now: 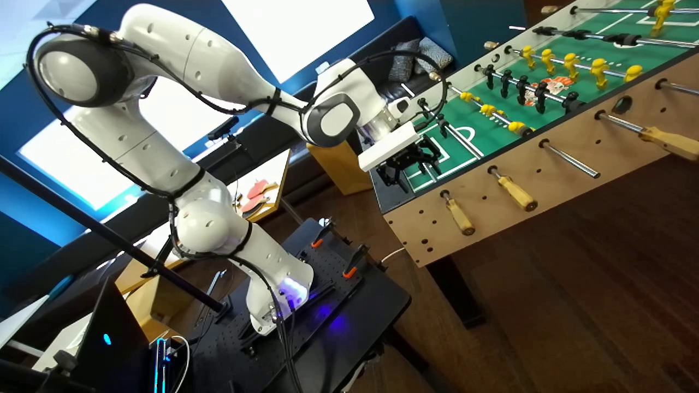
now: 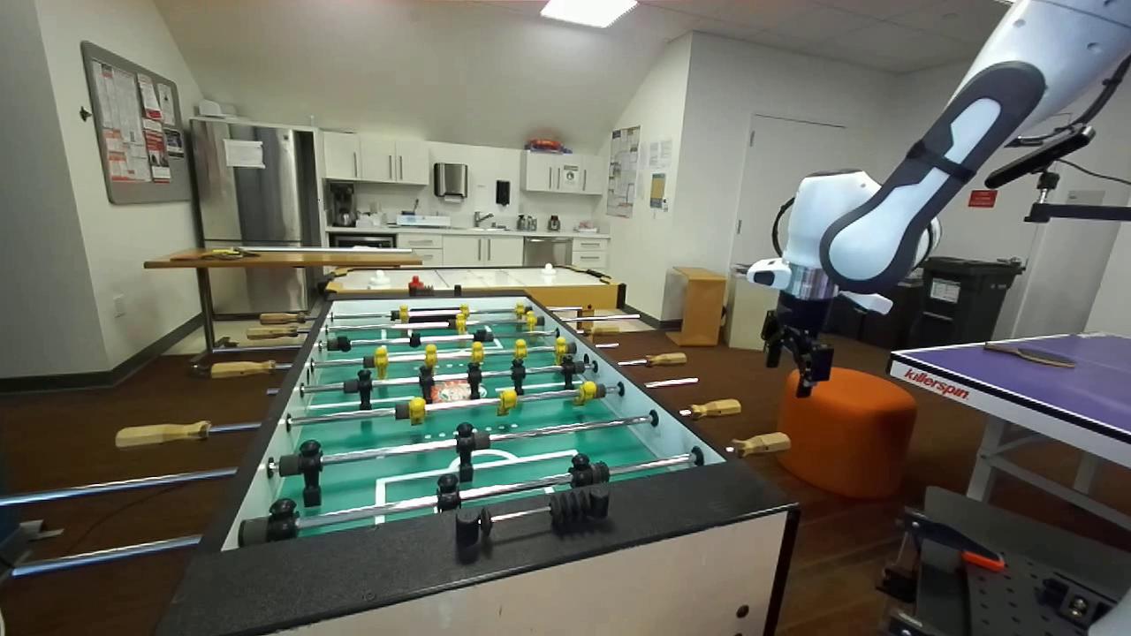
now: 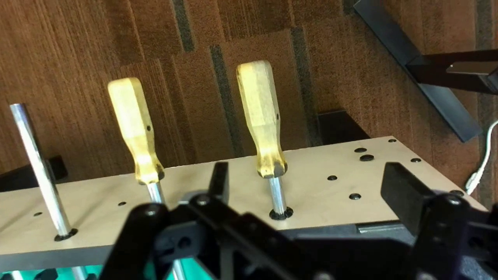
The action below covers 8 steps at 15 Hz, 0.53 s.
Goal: Pull the black rod to the right and rotate it
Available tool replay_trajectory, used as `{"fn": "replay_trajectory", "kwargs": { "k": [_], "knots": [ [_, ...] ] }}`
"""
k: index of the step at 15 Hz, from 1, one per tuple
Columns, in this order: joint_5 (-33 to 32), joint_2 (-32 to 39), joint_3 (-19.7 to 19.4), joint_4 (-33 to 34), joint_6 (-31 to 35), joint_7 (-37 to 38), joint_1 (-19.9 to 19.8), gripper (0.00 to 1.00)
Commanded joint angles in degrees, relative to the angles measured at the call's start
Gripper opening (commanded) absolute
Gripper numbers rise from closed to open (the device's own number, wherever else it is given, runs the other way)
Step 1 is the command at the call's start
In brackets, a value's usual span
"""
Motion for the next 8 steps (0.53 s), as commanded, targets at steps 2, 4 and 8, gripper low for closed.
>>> {"fn": "replay_trajectory", "kwargs": {
  "k": [2,4,8],
  "knots": [
    [6.11,7.2,1.71,-0.15,8.63,-14.2,-3.9,1.0],
    [8.54,9.68,3.11,0.44,9.0,-18.01,-5.79,1.0],
    [6.23,8.53,2.15,0.02,7.11,-14.49,-4.74,1.0]
  ]
}}
